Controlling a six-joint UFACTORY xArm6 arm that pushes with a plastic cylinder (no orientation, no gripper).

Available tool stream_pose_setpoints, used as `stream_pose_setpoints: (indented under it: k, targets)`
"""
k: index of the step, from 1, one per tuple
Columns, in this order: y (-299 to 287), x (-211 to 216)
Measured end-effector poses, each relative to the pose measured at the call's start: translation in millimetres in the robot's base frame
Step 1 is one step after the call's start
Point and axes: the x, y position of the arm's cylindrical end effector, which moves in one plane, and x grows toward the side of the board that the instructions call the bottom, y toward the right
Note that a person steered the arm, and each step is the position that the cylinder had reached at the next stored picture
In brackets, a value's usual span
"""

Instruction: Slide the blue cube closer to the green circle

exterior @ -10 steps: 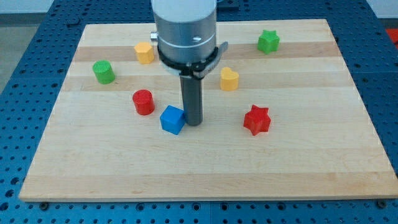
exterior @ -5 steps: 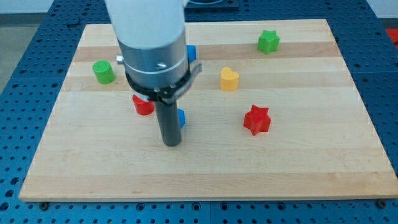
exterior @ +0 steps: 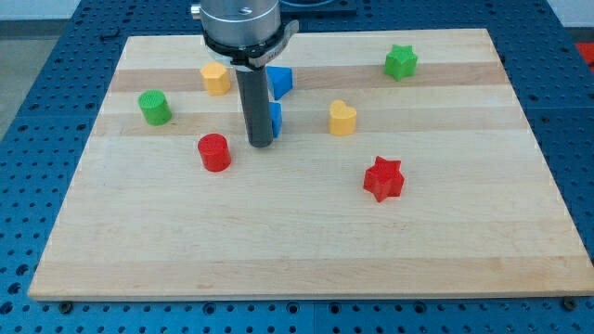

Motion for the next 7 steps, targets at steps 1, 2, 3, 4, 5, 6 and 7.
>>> stream_pose_setpoints:
  k: [1,2,3,4,5,6,7]
  targets:
    - [16.3,7.4]
    - [35.8,6.7]
    - [40.1,-12.0]
    - [38.5,-28.5]
    - [25.8,-46.6]
    - [7.6,-61.5]
    - [5.6,-58.9]
